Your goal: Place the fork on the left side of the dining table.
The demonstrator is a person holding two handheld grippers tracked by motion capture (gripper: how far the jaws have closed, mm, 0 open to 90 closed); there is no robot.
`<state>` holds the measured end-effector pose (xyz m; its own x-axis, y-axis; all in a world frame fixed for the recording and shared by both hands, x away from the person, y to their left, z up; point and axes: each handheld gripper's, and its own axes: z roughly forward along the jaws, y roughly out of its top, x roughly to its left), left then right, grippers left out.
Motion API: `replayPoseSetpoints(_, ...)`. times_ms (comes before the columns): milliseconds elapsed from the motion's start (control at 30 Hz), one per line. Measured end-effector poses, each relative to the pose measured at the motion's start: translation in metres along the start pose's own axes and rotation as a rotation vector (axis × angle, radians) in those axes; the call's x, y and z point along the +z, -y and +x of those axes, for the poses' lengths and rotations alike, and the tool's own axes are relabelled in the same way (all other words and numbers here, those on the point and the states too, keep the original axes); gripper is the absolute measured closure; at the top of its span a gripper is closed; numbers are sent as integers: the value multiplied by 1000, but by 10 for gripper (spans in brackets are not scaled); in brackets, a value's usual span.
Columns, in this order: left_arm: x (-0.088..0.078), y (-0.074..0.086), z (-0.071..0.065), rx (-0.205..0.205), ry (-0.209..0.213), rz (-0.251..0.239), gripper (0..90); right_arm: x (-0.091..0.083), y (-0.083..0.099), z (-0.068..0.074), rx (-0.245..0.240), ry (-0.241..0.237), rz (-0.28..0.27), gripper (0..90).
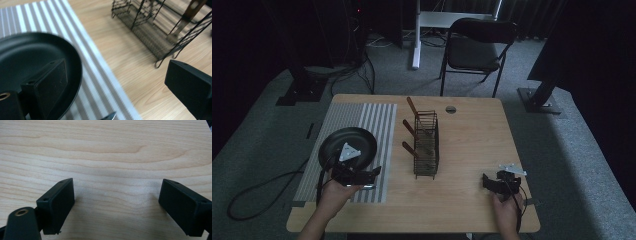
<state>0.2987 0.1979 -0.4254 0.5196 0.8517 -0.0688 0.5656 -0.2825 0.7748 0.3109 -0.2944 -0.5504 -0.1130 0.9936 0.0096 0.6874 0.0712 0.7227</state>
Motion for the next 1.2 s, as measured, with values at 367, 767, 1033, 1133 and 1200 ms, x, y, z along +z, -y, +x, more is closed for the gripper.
replayPoseSetpoints(367,-5,-47,-14,68,12,-53,44,0,0,0,0,0,-2,129)
replayPoseSetpoints(767,3,-78,-20,59,64,-88,44,0,0,0,0,0,-1,129)
replayPoseSetpoints(1033,15,-96,-17,45,62,-87,44,0,0,0,1,0,-1,129)
replayPoseSetpoints(1133,23,-101,-16,33,64,-77,44,0,0,0,1,0,-1,129)
replayPoseSetpoints(1200,28,-104,-15,22,72,-70,44,0,0,0,1,0,-2,129)
